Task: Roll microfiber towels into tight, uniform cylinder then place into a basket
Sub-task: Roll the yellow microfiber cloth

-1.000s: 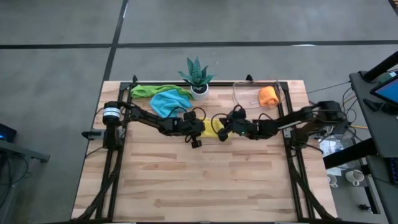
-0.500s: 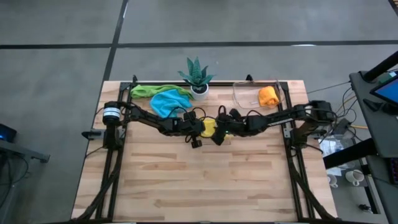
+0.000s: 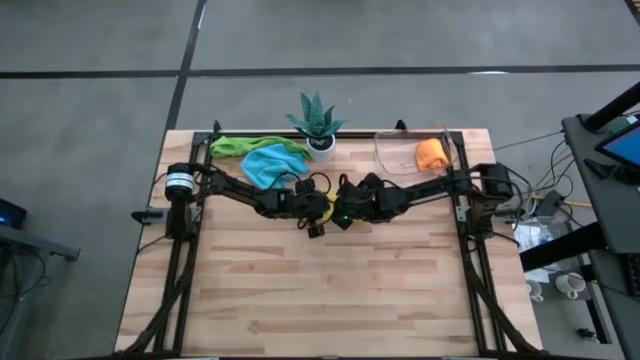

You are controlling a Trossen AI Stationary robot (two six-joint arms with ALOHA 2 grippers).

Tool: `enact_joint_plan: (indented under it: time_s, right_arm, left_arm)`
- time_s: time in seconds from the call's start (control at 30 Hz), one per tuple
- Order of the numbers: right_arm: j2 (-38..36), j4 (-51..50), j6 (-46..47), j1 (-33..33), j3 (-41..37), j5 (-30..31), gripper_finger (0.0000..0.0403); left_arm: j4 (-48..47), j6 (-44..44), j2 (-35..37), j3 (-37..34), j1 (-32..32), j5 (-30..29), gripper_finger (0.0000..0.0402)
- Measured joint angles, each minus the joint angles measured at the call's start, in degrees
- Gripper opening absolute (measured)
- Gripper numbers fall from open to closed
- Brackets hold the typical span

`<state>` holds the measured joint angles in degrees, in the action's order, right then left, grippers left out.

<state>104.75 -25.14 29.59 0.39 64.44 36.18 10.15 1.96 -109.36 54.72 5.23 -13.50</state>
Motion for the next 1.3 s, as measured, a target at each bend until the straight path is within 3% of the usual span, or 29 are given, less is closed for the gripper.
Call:
enact_joint_plan:
  time_s: [0.67, 0.8, 1.0, 1.3]
  right_arm:
    - [-0.39, -1.40, 8.89, 1.41, -2.86, 2.95, 0.0193]
    - [-0.39, -1.39, 10.38, 1.36, -3.10, 3.01, 0.0146]
    - [-0.37, 0.32, 10.51, 1.33, -3.27, 3.09, 0.0027]
    - [2.39, 7.86, 10.82, 1.06, -3.27, 3.50, 0.0012]
  left_arm:
    - [0.02, 0.12, -0.01, 0.00, -0.04, -0.01, 0.0000]
    - [0.02, 0.15, -0.02, 0.00, -0.02, 0.00, 0.0000]
    - [0.31, 0.22, -0.02, 0.00, -0.01, 0.02, 0.0000]
    - [1.33, 0.24, -0.11, 0.00, 0.00, 1.20, 0.0000]
